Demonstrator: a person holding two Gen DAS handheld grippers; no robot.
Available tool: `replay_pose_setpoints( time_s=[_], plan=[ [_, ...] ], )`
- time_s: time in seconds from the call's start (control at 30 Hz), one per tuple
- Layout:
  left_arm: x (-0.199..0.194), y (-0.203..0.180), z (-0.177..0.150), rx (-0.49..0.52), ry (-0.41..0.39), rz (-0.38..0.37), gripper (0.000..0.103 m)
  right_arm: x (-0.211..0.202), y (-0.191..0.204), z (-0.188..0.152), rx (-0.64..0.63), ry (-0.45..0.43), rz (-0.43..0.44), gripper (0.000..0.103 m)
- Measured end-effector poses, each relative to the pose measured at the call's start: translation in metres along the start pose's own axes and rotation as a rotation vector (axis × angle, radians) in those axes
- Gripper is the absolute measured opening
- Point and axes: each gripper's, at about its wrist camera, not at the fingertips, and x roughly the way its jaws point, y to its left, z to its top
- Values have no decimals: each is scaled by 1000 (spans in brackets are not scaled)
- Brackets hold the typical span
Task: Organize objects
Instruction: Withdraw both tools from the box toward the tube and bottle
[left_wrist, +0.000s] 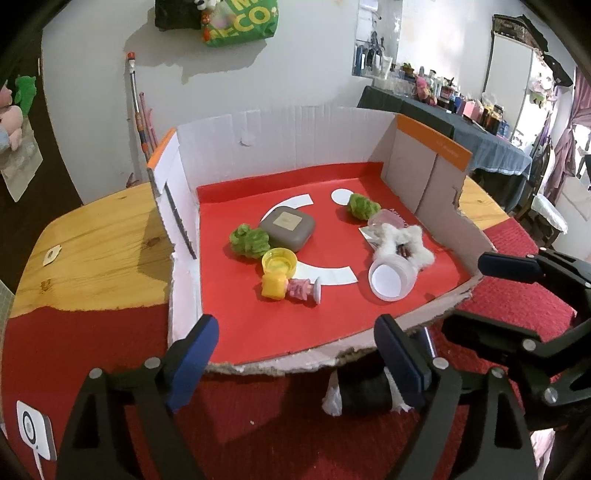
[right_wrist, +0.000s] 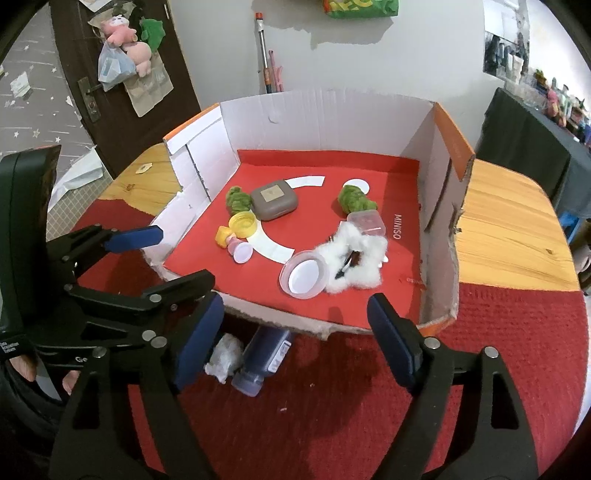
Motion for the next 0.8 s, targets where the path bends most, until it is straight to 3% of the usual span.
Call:
replay_pose_setpoints(
  time_s=[0.8],
  plan=[
    [-31, -12, -35, -7, -33, 25, 102, -36, 18, -38, -15, -33, -22, 92]
  ],
)
